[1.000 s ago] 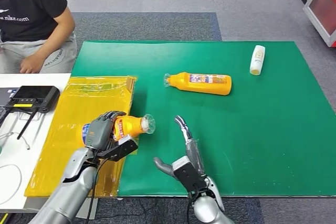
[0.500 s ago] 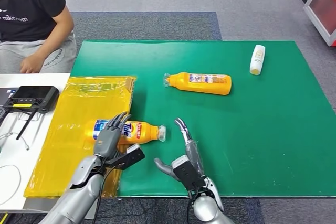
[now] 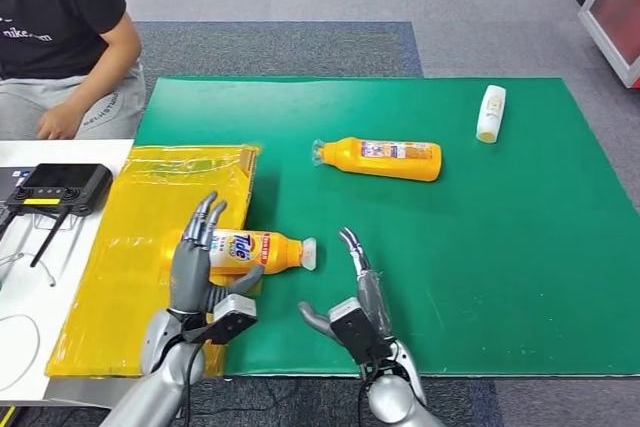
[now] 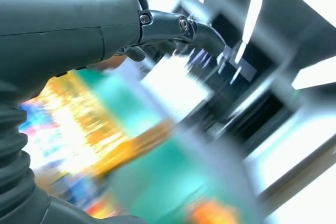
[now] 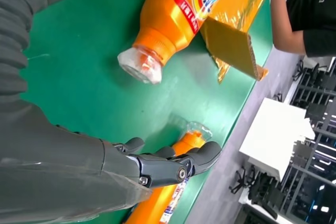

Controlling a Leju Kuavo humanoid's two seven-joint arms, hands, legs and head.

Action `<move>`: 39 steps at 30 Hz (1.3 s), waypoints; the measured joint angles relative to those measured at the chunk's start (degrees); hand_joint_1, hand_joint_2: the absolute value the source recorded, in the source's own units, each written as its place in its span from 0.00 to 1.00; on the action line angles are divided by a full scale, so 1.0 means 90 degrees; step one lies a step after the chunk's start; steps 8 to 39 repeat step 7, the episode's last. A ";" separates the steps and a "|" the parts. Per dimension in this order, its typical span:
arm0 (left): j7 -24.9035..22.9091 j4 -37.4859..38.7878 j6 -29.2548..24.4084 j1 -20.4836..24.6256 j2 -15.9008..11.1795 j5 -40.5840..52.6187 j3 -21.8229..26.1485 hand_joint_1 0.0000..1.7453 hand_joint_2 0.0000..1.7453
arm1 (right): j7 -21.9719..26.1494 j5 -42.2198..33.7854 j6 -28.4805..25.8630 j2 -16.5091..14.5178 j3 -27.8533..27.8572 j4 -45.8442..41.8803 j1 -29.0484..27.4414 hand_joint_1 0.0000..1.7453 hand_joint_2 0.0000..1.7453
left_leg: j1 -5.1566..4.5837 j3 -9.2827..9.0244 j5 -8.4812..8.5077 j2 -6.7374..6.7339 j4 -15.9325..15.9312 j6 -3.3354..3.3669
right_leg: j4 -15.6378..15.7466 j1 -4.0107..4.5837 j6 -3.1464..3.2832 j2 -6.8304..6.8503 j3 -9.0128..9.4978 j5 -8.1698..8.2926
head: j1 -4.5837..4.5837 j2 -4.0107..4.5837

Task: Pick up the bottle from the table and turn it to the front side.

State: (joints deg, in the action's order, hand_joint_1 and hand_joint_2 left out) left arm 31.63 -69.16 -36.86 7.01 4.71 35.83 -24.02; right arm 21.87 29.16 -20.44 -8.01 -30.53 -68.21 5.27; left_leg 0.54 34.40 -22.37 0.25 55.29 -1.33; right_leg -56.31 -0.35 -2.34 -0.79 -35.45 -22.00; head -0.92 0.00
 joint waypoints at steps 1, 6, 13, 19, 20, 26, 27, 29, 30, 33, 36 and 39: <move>0.0132 -0.0392 -0.0060 -0.0110 0.0018 -0.0247 -0.0062 0.00 1.00 | 0.0027 -0.0031 -0.0038 -0.0001 -0.0002 0.0038 0.0018 0.00 0.25 | 0.0000 0.0001 -0.0002 0.0000 0.0000 0.0000 | 0.0000 0.0000 0.0000 0.0000 0.0000 -0.0001 | -0.0001 0.0000; 0.0406 -0.1630 -0.0155 -0.0451 0.0038 -0.0826 -0.0321 0.00 1.00 | 0.0166 -0.0171 -0.0114 -0.0002 -0.0012 0.0151 0.0074 0.00 0.00 | 0.0001 0.0001 -0.0005 0.0000 0.0000 -0.0002 | 0.0000 0.0000 0.0000 0.0000 -0.0002 -0.0005 | -0.0001 0.0000; 0.0430 -0.1709 -0.0173 -0.0470 0.0039 -0.0851 -0.0341 0.00 1.00 | 0.0178 -0.0185 -0.0114 -0.0002 -0.0013 0.0158 0.0076 0.00 0.00 | 0.0001 0.0001 -0.0005 0.0000 -0.0001 -0.0002 | 0.0000 0.0000 0.0000 0.0000 -0.0002 -0.0005 | 0.0000 0.0000; 0.0430 -0.1709 -0.0173 -0.0470 0.0039 -0.0851 -0.0341 0.00 1.00 | 0.0178 -0.0185 -0.0114 -0.0002 -0.0013 0.0158 0.0076 0.00 0.00 | 0.0001 0.0001 -0.0005 0.0000 -0.0001 -0.0002 | 0.0000 0.0000 0.0000 0.0000 -0.0002 -0.0005 | 0.0000 0.0000; 0.0430 -0.1709 -0.0173 -0.0470 0.0039 -0.0851 -0.0341 0.00 1.00 | 0.0178 -0.0185 -0.0114 -0.0002 -0.0013 0.0158 0.0076 0.00 0.00 | 0.0001 0.0001 -0.0005 0.0000 -0.0001 -0.0002 | 0.0000 0.0000 0.0000 0.0000 -0.0002 -0.0005 | 0.0000 0.0000; 0.0430 -0.1709 -0.0173 -0.0470 0.0039 -0.0851 -0.0341 0.00 1.00 | 0.0178 -0.0185 -0.0114 -0.0002 -0.0013 0.0158 0.0076 0.00 0.00 | 0.0001 0.0001 -0.0005 0.0000 -0.0001 -0.0002 | 0.0000 0.0000 0.0000 0.0000 -0.0002 -0.0005 | 0.0000 0.0000; 0.0430 -0.1709 -0.0173 -0.0470 0.0039 -0.0851 -0.0341 0.00 1.00 | 0.0178 -0.0185 -0.0114 -0.0002 -0.0013 0.0158 0.0076 0.00 0.00 | 0.0001 0.0001 -0.0005 0.0000 -0.0001 -0.0002 | 0.0000 0.0000 0.0000 0.0000 -0.0002 -0.0005 | 0.0000 0.0000; 0.0430 -0.1709 -0.0173 -0.0470 0.0039 -0.0851 -0.0341 0.00 1.00 | 0.0178 -0.0185 -0.0114 -0.0002 -0.0013 0.0158 0.0076 0.00 0.00 | 0.0001 0.0001 -0.0005 0.0000 -0.0001 -0.0002 | 0.0000 0.0000 0.0000 0.0000 -0.0002 -0.0005 | 0.0000 0.0000; 0.0430 -0.1709 -0.0173 -0.0470 0.0039 -0.0851 -0.0341 0.00 1.00 | 0.0178 -0.0185 -0.0114 -0.0002 -0.0013 0.0158 0.0076 0.00 0.00 | 0.0001 0.0001 -0.0005 0.0000 -0.0001 -0.0002 | 0.0000 0.0000 0.0000 0.0000 -0.0002 -0.0005 | 0.0000 0.0000; 0.0430 -0.1709 -0.0173 -0.0470 0.0039 -0.0851 -0.0341 0.00 1.00 | 0.0178 -0.0185 -0.0114 -0.0002 -0.0013 0.0158 0.0076 0.00 0.00 | 0.0001 0.0001 -0.0005 0.0000 -0.0001 -0.0002 | 0.0000 0.0000 0.0000 0.0000 -0.0002 -0.0005 | 0.0000 0.0000; 0.0430 -0.1709 -0.0173 -0.0470 0.0039 -0.0851 -0.0341 0.00 1.00 | 0.0178 -0.0185 -0.0114 -0.0002 -0.0013 0.0158 0.0076 0.00 0.00 | 0.0001 0.0001 -0.0005 0.0000 -0.0001 -0.0002 | 0.0000 0.0000 0.0000 0.0000 -0.0002 -0.0005 | 0.0000 0.0000; 0.0430 -0.1709 -0.0173 -0.0470 0.0039 -0.0851 -0.0341 0.00 1.00 | 0.0178 -0.0185 -0.0114 -0.0002 -0.0013 0.0158 0.0076 0.00 0.00 | 0.0001 0.0001 -0.0005 0.0000 -0.0001 -0.0002 | 0.0000 0.0000 0.0000 0.0000 -0.0002 -0.0005 | 0.0000 0.0000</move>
